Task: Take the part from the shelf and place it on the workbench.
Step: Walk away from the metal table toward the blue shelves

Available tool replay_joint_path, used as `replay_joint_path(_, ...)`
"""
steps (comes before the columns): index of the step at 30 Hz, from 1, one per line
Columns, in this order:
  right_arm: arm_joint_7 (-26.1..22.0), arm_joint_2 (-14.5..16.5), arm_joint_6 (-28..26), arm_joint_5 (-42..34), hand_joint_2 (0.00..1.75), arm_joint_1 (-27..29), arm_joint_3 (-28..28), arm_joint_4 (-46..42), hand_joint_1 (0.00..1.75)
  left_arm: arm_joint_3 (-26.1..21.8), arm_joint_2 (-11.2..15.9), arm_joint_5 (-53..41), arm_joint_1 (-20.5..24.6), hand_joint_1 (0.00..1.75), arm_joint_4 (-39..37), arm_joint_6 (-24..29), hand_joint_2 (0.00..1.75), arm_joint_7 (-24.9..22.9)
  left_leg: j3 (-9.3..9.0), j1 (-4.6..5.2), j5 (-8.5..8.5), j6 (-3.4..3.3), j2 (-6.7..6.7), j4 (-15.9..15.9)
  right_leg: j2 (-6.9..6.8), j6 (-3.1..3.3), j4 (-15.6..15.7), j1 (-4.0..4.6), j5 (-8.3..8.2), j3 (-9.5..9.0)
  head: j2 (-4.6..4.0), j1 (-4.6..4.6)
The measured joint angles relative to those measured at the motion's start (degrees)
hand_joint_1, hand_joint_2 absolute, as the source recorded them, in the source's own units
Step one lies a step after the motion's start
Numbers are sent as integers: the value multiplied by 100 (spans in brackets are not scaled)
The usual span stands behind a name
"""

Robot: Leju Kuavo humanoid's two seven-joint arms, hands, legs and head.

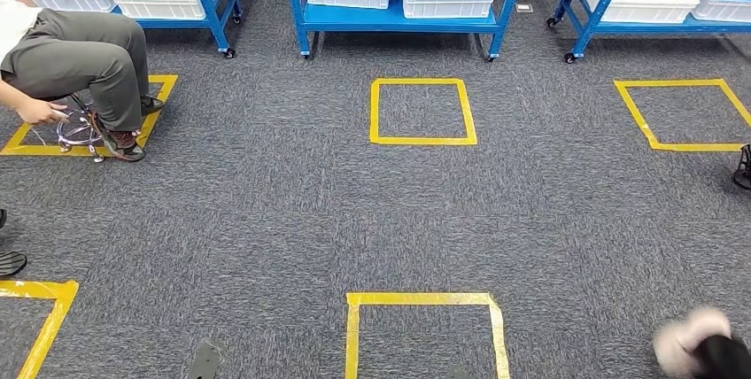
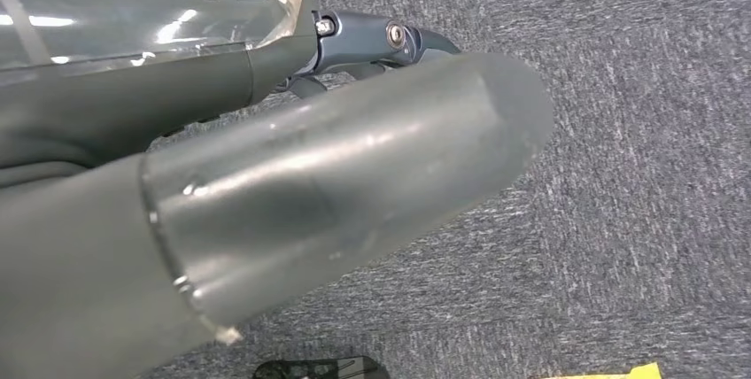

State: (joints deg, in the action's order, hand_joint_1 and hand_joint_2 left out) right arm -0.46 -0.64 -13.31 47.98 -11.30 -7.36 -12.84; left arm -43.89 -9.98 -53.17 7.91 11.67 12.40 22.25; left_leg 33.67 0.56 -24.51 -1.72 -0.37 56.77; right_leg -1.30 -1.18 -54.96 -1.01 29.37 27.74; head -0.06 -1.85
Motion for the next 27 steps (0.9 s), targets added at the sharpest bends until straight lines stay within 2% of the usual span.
replay_joint_path(3, -4, 20, -2, 4, 0, 8, 7, 2, 0, 0, 12, 10, 1, 0, 1, -10, 0, 25, -30, 2, -29, -103, -17, -69, 2, -107, -108, -3, -57, -51, 1, -1)
replay_joint_path(4, -6, 21, -4, 8, 0, 8, 13, 3, 0, 0, 12, 12, 4, 0, 1, -10, 0, 34, -78, -5, -32, -142, -23, -116, 12, -129, -204, -3, -44, -43, 1, 5)
replay_joint_path(5, -8, 25, -5, 12, 0, 1, 23, 4, 0, 0, 11, 16, 12, 0, 2, -10, 0, 43, -132, -16, -30, -173, -25, -150, 26, -116, -372, -2, 33, 44, 1, 10)
replay_joint_path(6, -8, 25, -7, 16, 0, -10, 34, 4, 0, 0, 9, 19, 21, 0, 3, -10, 0, 51, -182, -25, -20, -187, -28, -171, 40, -83, -605, -3, 148, 171, 1, 25)
replay_joint_path(8, -9, 29, -7, 20, 0, -11, 52, 6, 0, 1, 5, 23, 38, 0, 4, -11, 0, 68, -197, -26, -27, -203, -41, -170, 66, -38, -1357, -12, 422, 622, 2, 42)
replay_joint_path(9, -9, 27, -7, 22, 0, 4, 55, 8, 0, 2, 1, 23, 40, 0, 3, -11, 0, 75, -203, -25, -37, -203, -53, -169, 74, -50, -1654, -13, 505, 833, 2, 49)
replay_joint_path(10, -9, 21, -7, 25, 0, 25, 57, 10, 0, 2, -7, 24, 39, 0, 3, -14, 0, 81, -219, -30, -55, -194, -71, -165, 81, -94, -1797, -20, 504, 990, 2, 51)
replay_joint_path(11, -9, 13, -7, 28, 0, 42, 58, 13, 0, 2, -13, 25, 38, 0, 2, -19, 0, 84, -244, -42, -81, -172, -91, -160, 86, -165, -1674, -33, 388, 1011, 2, 54)
replay_joint_path(12, -9, 6, -7, 30, 0, 50, 60, 15, 0, 2, -19, 26, 38, 0, 2, -24, 0, 86, -274, -56, -110, -145, -107, -152, 87, -236, -1405, -50, 218, 946, 2, 52)
replay_joint_path(13, -9, 4, -7, 33, 0, 55, 62, 17, 0, 2, -23, 27, 38, 0, 3, -28, 0, 92, -303, -69, -155, -97, -120, -129, 89, -318, -988, -80, -21, 814, 2, 61)
replay_joint_path(14, -9, 8, -7, 34, 0, 51, 66, 20, 0, 2, -22, 28, 39, 0, 3, -29, 0, 97, -324, -76, -212, -51, -129, -91, 90, -314, -651, -87, -132, 701, 2, 74)
replay_joint_path(15, -9, 12, -7, 37, 0, 48, 71, 22, 0, 2, -23, 29, 42, 0, 4, -28, 0, 105, -327, -72, -274, -3, -132, -57, 93, -261, -438, -81, -184, 612, 2, 81)
replay_joint_path(16, -9, 17, -7, 40, 0, 53, 77, 25, 0, 3, -23, 30, 44, 0, 4, -28, 0, 116, -336, -69, -325, 49, -133, -13, 98, -179, -299, -82, -214, 558, 2, 85)
replay_joint_path(17, -9, 19, -7, 43, 0, 60, 81, 26, 0, 3, -24, 30, 46, 0, 4, -27, 0, 125, -342, -70, -361, 81, -133, 25, 100, -70, -307, -68, -170, 535, 2, 80)
replay_joint_path(19, -9, 19, -8, 46, 0, 77, 87, 26, 0, 3, -24, 30, 51, 0, 6, -27, 0, 143, -326, -98, -370, 138, -100, 168, 112, 53, -314, -77, -197, 449, 2, 61)
replay_joint_path(20, -9, 19, -11, 48, 0, 73, 90, 25, 0, 4, -25, 30, 57, 0, 7, -26, 0, 148, -225, -111, -367, 165, -67, 367, 114, 102, -319, -71, -176, 395, 2, 57)
replay_joint_path(21, -10, 19, -15, 48, 0, 68, 92, 25, 0, 5, -26, 30, 64, 0, 8, -26, 0, 151, -56, -120, -385, 194, -29, 651, 116, 135, -317, -63, -144, 351, 2, 54)
replay_joint_path(22, -10, 18, -19, 48, 0, 66, 95, 25, 0, 8, -32, 30, 71, 0, 9, -26, 0, 155, 198, -121, -460, 220, 2, 1028, 114, 157, -317, -51, -100, 308, 2, 57)
replay_joint_path(24, -11, 19, -22, 45, 0, 78, 104, 26, 0, 10, -42, 29, 70, 0, 9, -27, 0, 156, 705, -120, -754, 242, 22, 1653, 116, 177, -317, -29, 3, 214, 2, 52)
replay_joint_path(25, -11, 19, -23, 43, 0, 86, 108, 27, 0, 11, -45, 29, 67, 0, 9, -27, 0, 156, 864, -119, -882, 242, 23, 1821, 117, 182, -317, -21, 41, 177, 2, 51)
replay_joint_path(27, -11, 19, -24, 41, 0, 92, 111, 27, 0, 11, -46, 30, 64, 0, 9, -27, 0, 156, 950, -117, -963, 236, 23, 1885, 118, 184, -317, -15, 67, 148, 2, 50)
